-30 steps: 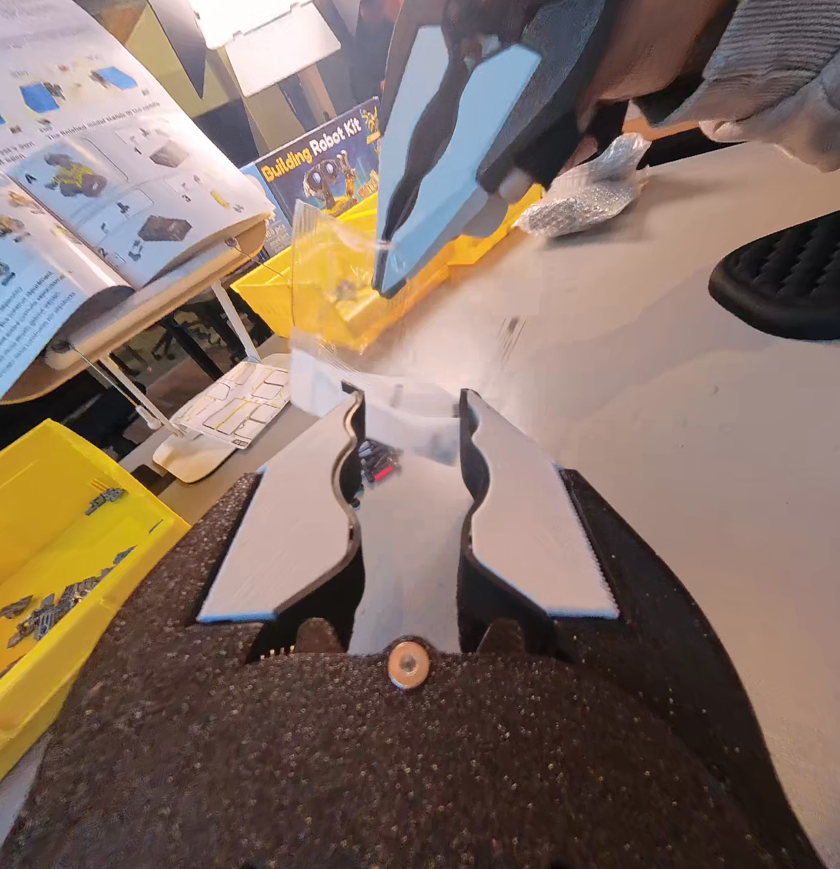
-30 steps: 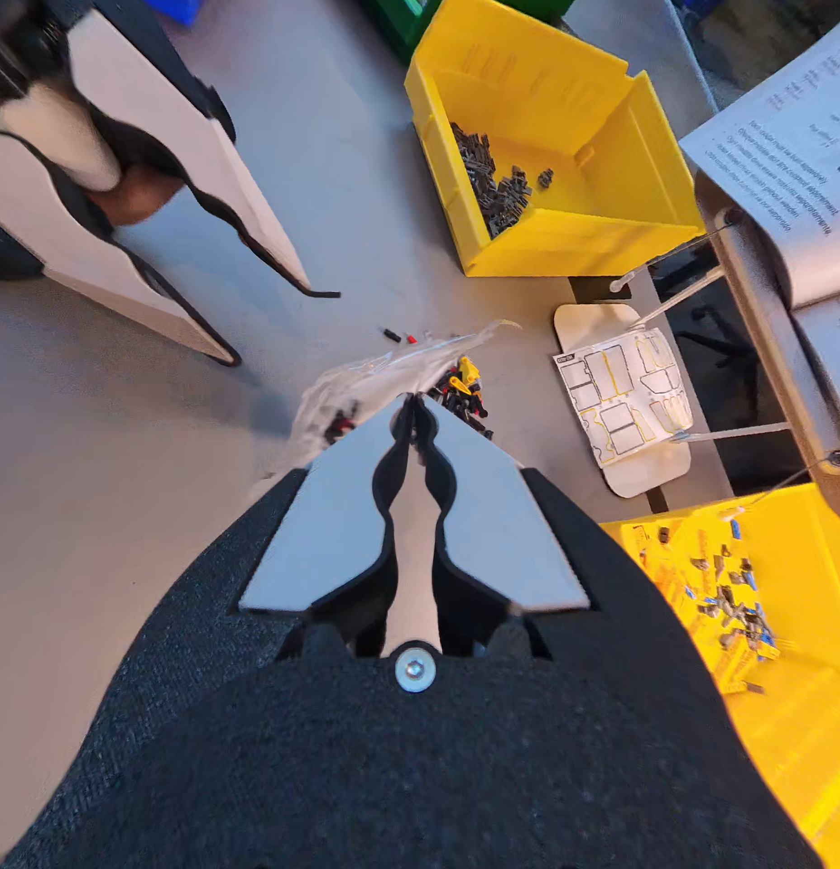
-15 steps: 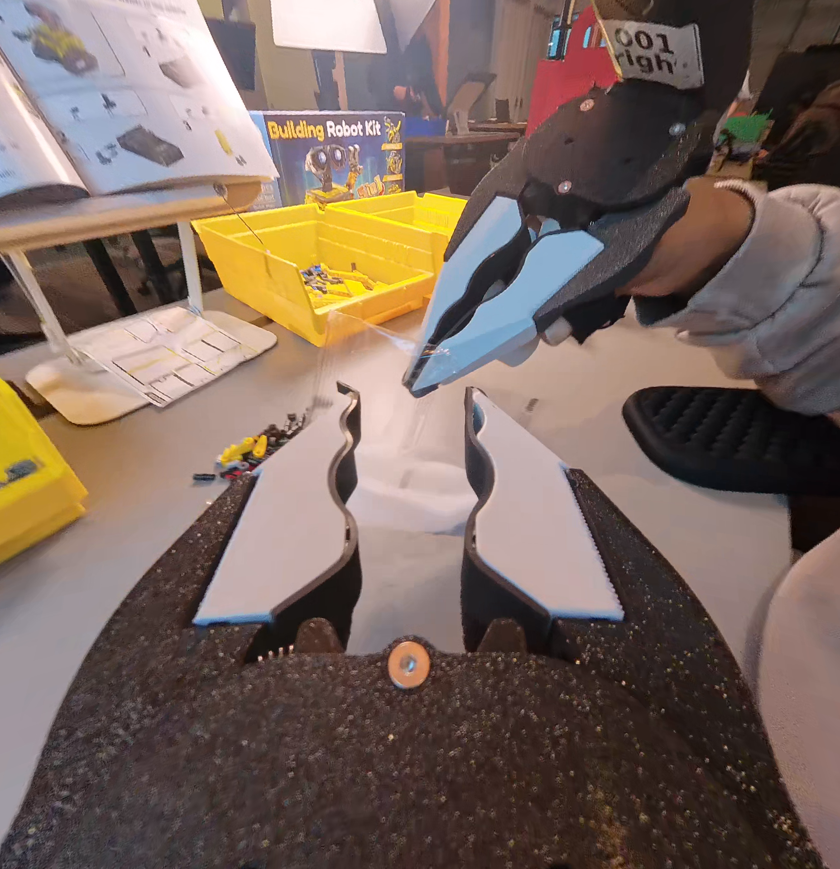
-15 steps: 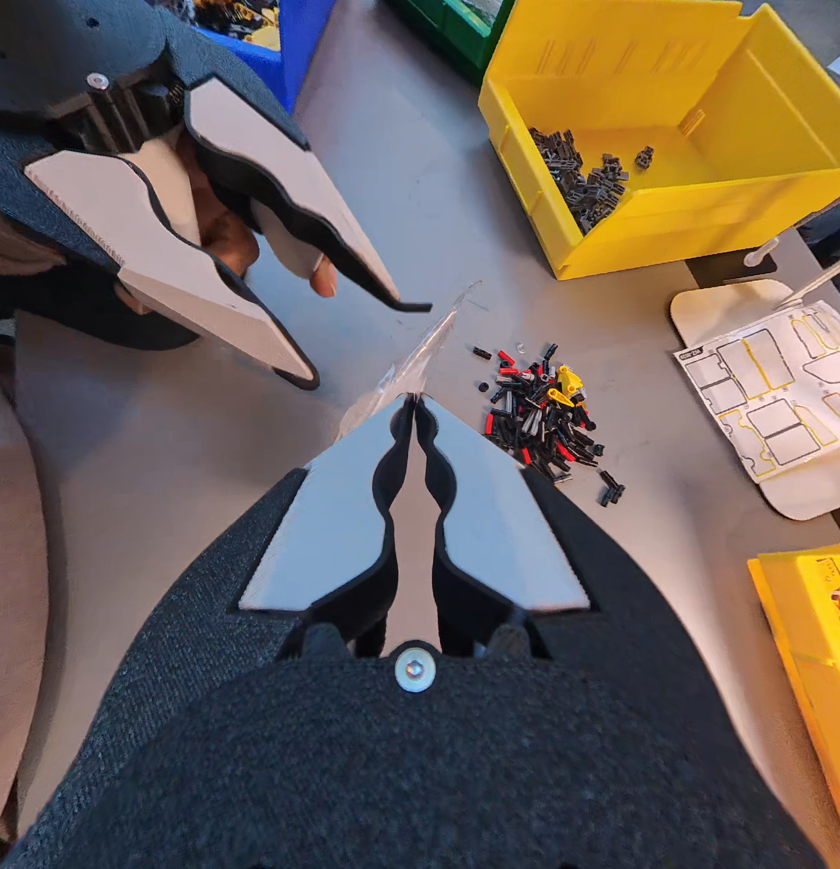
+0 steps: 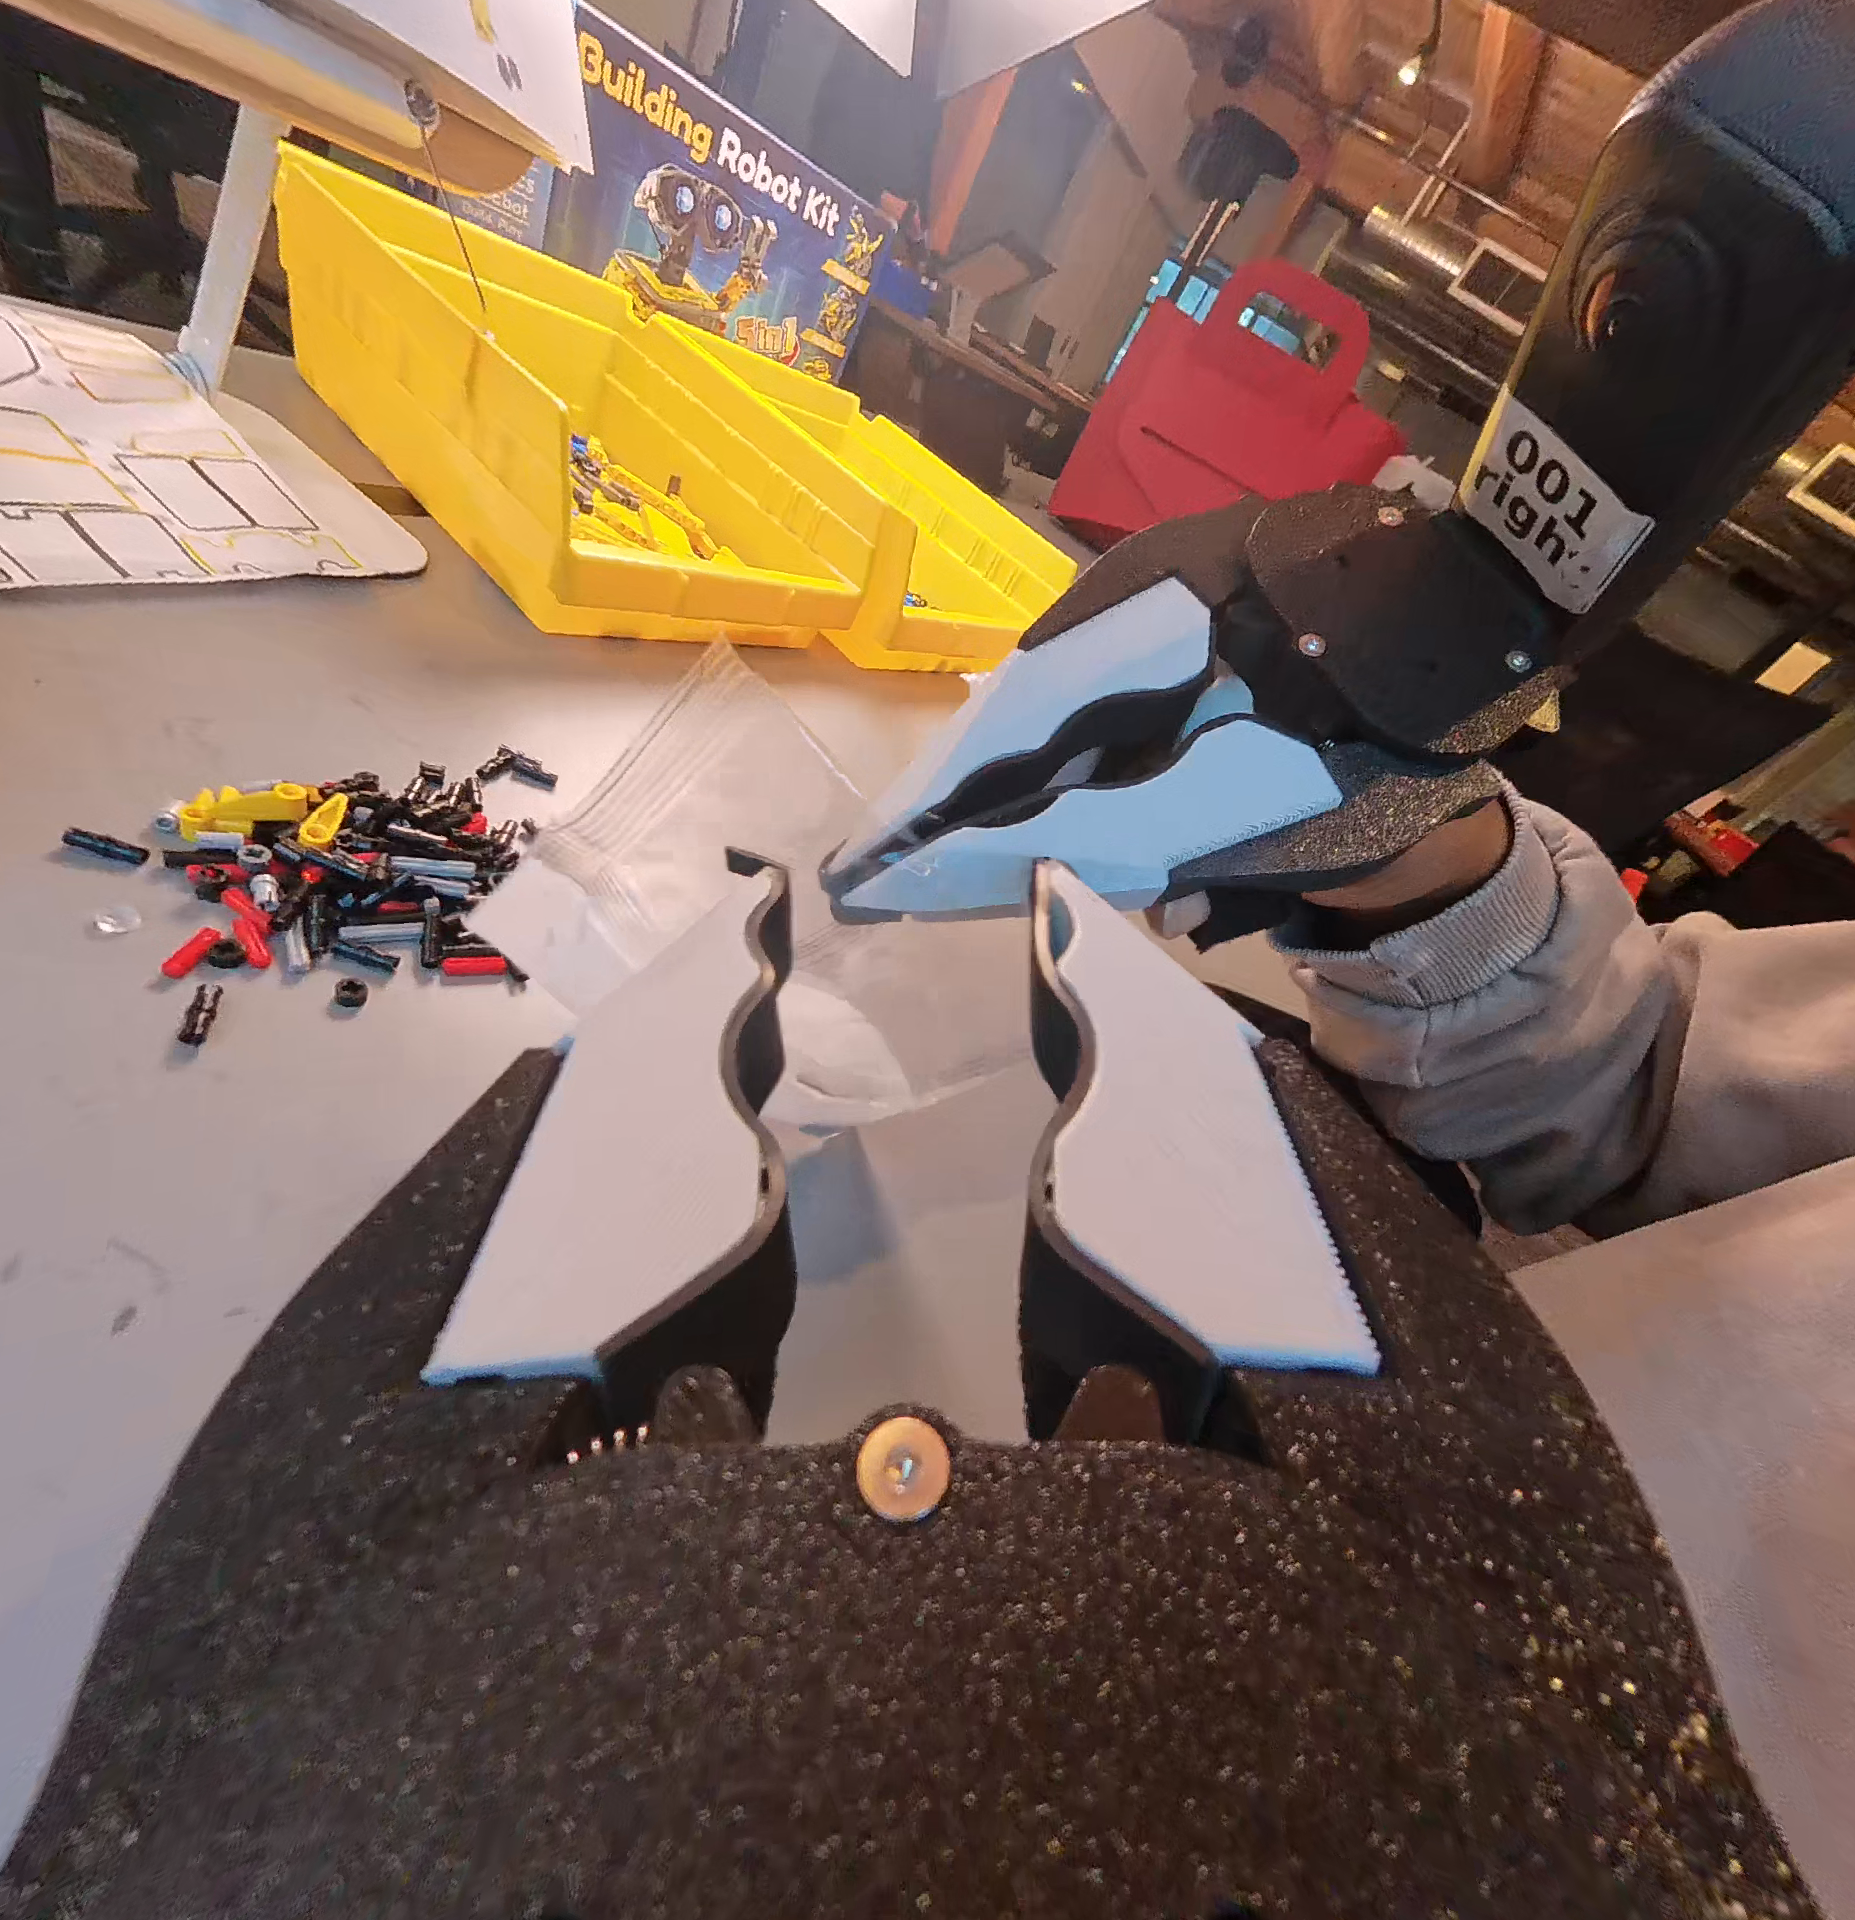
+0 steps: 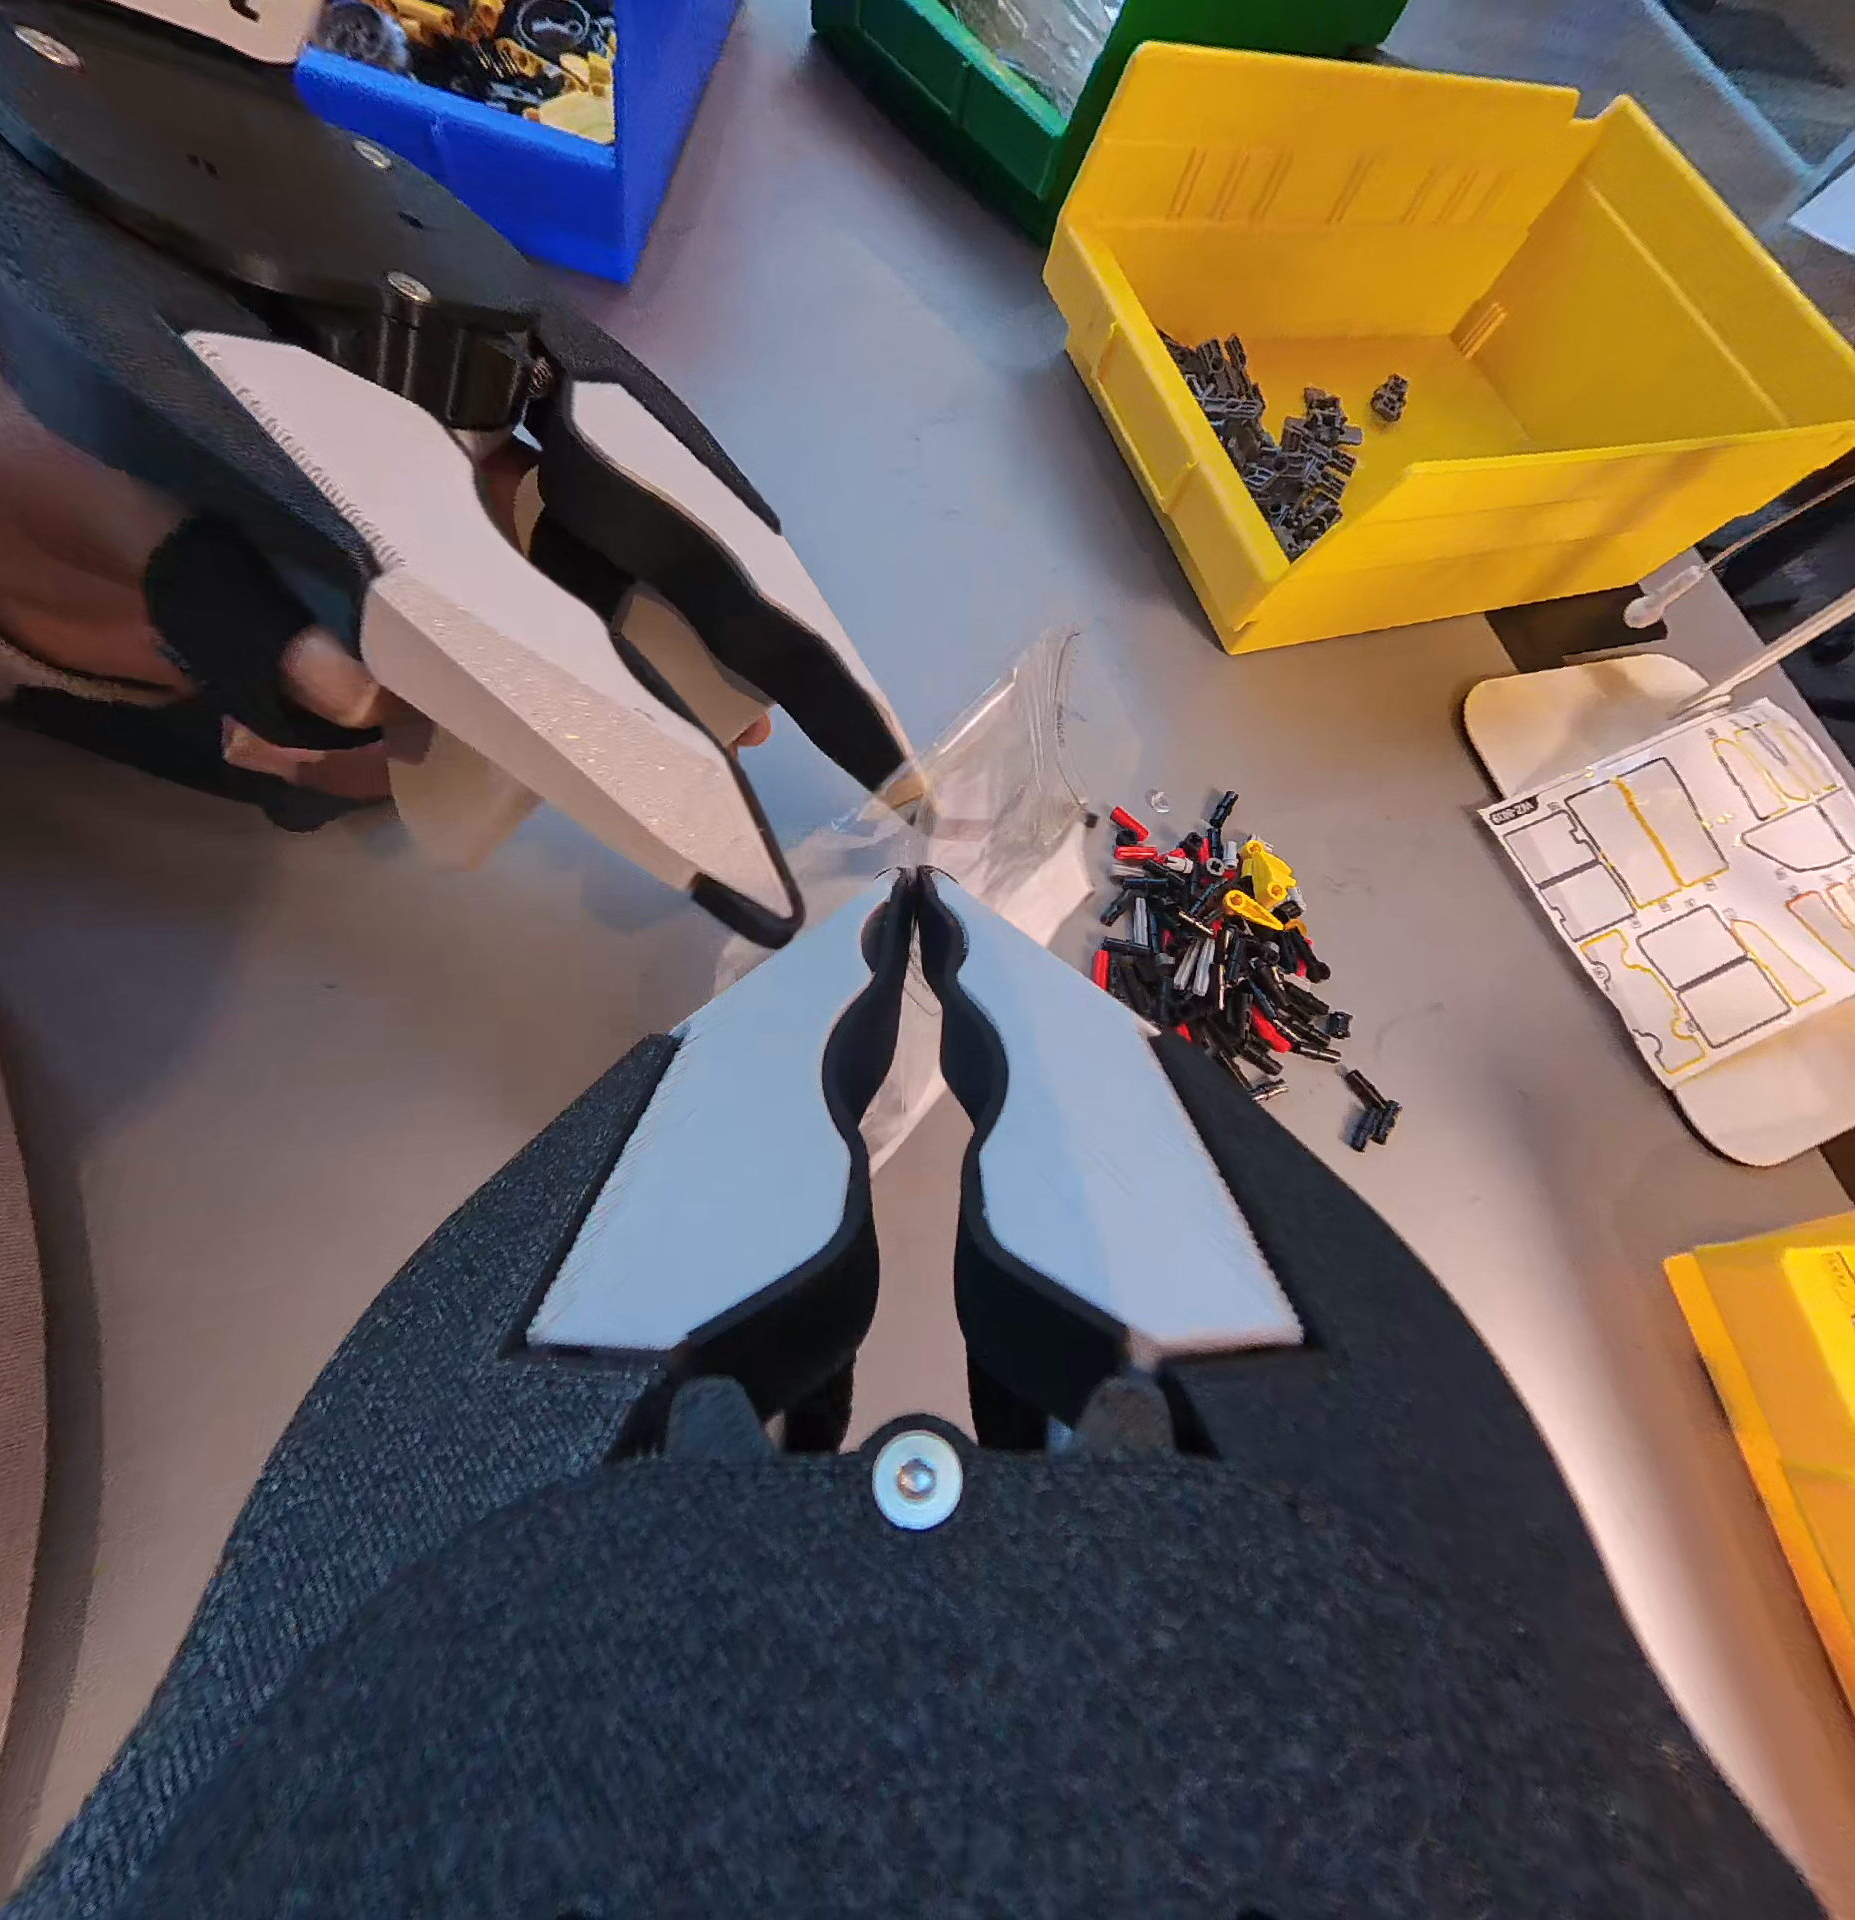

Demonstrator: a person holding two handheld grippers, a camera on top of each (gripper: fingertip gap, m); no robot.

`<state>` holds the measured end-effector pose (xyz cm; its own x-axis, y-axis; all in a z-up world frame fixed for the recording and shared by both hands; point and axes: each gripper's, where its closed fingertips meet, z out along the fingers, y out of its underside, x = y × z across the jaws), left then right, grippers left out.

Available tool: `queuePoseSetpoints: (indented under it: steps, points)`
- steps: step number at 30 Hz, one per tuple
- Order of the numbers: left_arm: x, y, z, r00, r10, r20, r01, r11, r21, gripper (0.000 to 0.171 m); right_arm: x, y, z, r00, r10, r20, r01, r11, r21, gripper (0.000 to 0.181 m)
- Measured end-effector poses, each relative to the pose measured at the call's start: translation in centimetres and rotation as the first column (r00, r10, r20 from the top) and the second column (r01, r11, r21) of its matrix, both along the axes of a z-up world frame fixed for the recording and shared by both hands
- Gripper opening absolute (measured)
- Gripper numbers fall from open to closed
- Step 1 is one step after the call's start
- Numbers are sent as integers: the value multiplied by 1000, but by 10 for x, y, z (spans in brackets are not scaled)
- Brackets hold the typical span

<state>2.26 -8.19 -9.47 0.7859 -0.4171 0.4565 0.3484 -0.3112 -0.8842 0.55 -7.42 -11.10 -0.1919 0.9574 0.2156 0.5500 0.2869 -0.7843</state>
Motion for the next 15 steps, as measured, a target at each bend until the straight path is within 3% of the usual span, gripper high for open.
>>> queuePoseSetpoints:
  steps: [5,11,15]
  points:
    - [-13,-4,-11,995,11,-97,-15,999,-39,2,8,7,3,1000,-14,-2,14,1000,-13,0]
    - [-32,-11,-37,948,-7,-317,-39,990,-137,0,28,25,6,998,-51,29,52,998,-21,0]
    - [-28,-12,-46,928,-56,-367,-14,983,-185,0,37,22,-1,996,-42,85,40,999,23,0]
